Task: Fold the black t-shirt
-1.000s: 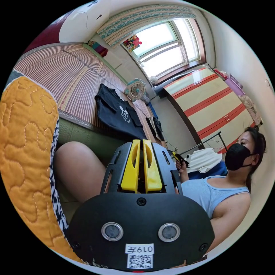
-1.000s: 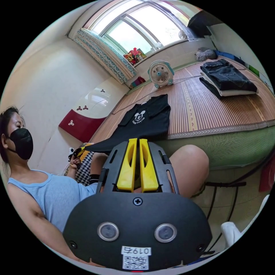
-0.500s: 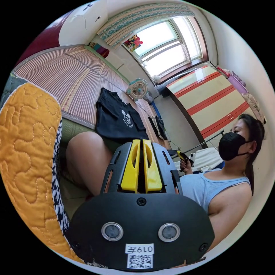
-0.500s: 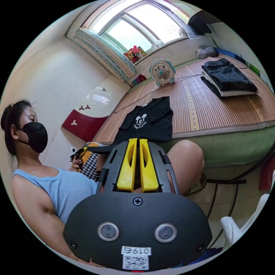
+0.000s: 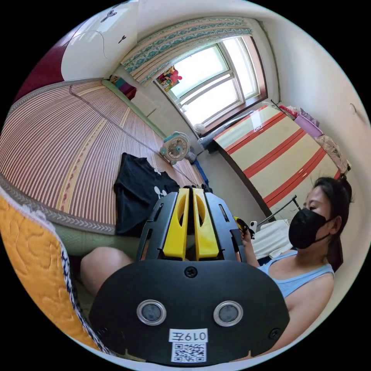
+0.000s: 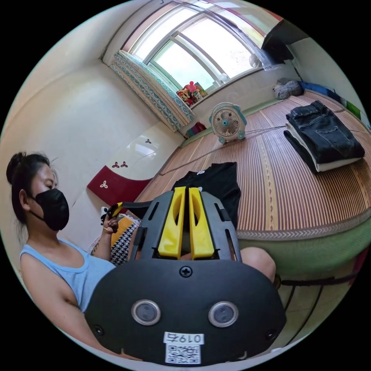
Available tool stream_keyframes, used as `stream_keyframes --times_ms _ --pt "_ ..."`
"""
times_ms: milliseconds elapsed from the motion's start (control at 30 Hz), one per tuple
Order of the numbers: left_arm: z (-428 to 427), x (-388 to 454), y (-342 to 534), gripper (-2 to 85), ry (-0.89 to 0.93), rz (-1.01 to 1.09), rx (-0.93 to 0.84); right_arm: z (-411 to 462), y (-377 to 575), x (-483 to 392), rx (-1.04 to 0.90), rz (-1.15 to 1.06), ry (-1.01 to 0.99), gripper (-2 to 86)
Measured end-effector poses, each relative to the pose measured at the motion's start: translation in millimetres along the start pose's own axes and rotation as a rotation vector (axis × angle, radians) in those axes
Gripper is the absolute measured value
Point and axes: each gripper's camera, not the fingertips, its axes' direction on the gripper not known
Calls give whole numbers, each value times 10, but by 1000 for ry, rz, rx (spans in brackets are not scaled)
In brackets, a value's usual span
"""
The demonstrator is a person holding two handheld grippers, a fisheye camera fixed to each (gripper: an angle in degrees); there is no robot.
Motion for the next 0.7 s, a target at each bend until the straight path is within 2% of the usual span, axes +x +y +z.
stream_keyframes --times_ms 367,700 --pt "739 -678 -1021 20 -34 -148 27 1405 -1313 1124 -9 116 1 -2" --pt "1261 -1411 -1606 21 -16 -262 87 2442 -1988 1970 5 190 6 -2"
